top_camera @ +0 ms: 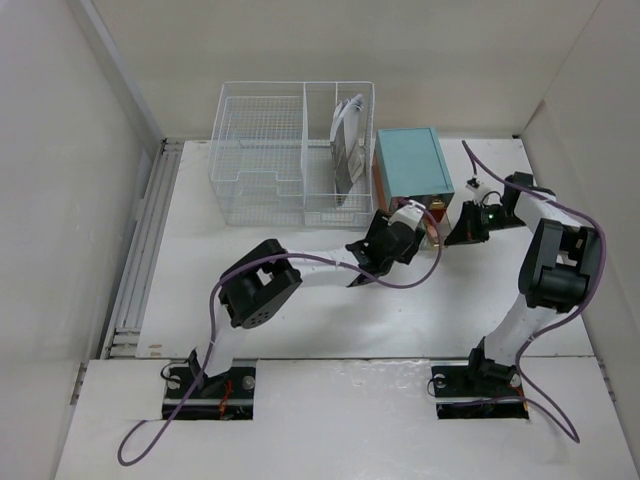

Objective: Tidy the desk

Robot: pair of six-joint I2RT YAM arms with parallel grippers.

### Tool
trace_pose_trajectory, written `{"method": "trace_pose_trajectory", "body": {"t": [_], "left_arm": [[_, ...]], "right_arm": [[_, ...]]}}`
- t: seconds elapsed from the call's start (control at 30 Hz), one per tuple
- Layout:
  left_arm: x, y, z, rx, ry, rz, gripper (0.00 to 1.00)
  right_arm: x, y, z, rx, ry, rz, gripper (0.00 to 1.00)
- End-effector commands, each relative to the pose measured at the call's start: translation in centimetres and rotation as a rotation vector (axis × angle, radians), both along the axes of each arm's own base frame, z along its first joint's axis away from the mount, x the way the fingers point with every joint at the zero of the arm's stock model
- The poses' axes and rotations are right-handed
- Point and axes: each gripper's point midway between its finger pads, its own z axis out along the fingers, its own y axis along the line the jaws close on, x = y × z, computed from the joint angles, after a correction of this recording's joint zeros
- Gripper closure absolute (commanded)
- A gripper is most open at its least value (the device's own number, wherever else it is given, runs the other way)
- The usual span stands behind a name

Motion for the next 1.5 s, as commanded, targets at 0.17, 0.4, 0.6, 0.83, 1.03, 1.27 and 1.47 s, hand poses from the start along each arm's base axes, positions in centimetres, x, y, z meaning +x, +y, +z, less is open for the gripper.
{"method": "trace_pose_trajectory", "body": {"t": [0.17,0.4,0.6,0.83,1.03,1.27,1.47], "left_arm": [[3.5,-1.1,2.9,-0.08,-0.066,0.13,0.32],[3.1,-1.5,3.4,-0.286,0.161,0.179,0.32],[0.5,-0.5,3.5,-0.684,0.455,0.208,0.32],[1.0,0.7,3.9,-0.9,0.481,0.235,0.32],[2.4,-0.5,3.8,-0.988,0.468,0.216,0.32],[5.0,-1.5,1.6,-0.992,0.446,0.27,0.32],[6.1,-1.6,-0.4,-1.004,0.454,0.316,0.32]], "right_arm": [[2.9,-0.1,-1.1,0.056,-0.028,-0.084,1.0],[3.7,-0.1,-1.3,0.068,-0.028,-0.094,1.0],[4.2,-0.1,-1.4,0.08,-0.034,-0.107,1.0],[4.7,-0.2,-1.9,0.086,-0.024,-0.119,1.0],[4.9,-0.1,-2.2,0.098,-0.017,-0.116,1.0],[5.1,0.4,-2.1,0.149,0.001,-0.112,1.0],[6.1,0.8,-1.3,0.201,-0.002,-0.122,1.0]]}}
